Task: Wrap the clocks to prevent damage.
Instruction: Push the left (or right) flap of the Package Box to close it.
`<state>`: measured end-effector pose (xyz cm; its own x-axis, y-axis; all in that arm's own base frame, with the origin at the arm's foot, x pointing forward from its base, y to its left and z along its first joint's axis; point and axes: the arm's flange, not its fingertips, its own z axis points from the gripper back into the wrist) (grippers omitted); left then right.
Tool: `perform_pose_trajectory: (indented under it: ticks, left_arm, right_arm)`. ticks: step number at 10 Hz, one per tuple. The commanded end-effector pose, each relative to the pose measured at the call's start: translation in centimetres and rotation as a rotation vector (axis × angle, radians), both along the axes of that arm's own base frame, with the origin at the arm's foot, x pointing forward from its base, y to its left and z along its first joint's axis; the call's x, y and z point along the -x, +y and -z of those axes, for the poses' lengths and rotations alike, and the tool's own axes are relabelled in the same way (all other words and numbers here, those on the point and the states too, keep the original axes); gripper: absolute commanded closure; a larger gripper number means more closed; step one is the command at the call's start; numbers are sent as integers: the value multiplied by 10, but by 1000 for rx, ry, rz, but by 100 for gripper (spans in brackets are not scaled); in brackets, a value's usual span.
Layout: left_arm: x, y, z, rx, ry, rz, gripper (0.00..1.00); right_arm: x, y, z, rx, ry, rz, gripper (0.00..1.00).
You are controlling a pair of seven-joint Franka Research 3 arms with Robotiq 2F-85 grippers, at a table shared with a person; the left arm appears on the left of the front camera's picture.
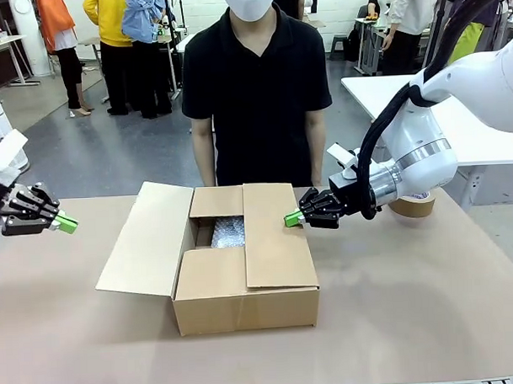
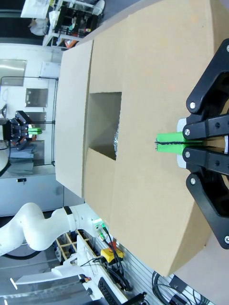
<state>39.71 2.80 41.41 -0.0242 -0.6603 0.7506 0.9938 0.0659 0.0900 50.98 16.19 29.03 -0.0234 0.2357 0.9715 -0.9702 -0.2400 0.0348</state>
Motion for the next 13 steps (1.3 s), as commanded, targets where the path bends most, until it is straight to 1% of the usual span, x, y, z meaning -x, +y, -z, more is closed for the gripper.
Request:
perform_pose_trajectory:
  ticks: [1, 2, 4, 5, 6, 7, 8, 9, 10, 11, 13]
  left_arm:
    - [7, -1, 31, 58, -123, 43, 100]
    - [13, -4, 43, 59, -156, 33, 100]
    - [4, -7, 64, 89, -204, 1, 100]
    - [4, -11, 81, 114, -214, -31, 100]
    - [0, -17, 92, 131, -177, -45, 100]
    - [-12, -24, 98, 129, -144, -41, 100]
    - [-18, -31, 104, 143, -92, -37, 100]
    - [-23, -36, 108, 158, -59, -40, 100]
    - [-34, -39, 105, 184, -9, -18, 100]
    - [-40, -43, 101, 204, 2, -8, 100]
    - [-42, -57, 103, 246, 2, 10, 100]
  right_arm:
    - [1, 1, 3, 6, 0, -1, 99]
    - [1, 1, 3, 6, 0, -1, 99]
    - [1, 1, 3, 6, 0, -1, 99]
    - [1, 1, 3, 6, 0, -1, 99]
    - [1, 1, 3, 6, 0, -1, 99]
    - [1, 1, 3, 6, 0, -1, 99]
    - [1, 1, 3, 6, 0, -1, 99]
    - [1, 1, 3, 6, 0, -1, 99]
    - [1, 1, 3, 6, 0, -1, 99]
    - [1, 1, 3, 6, 0, -1, 99]
    - [1, 1, 3, 6, 0, -1, 99]
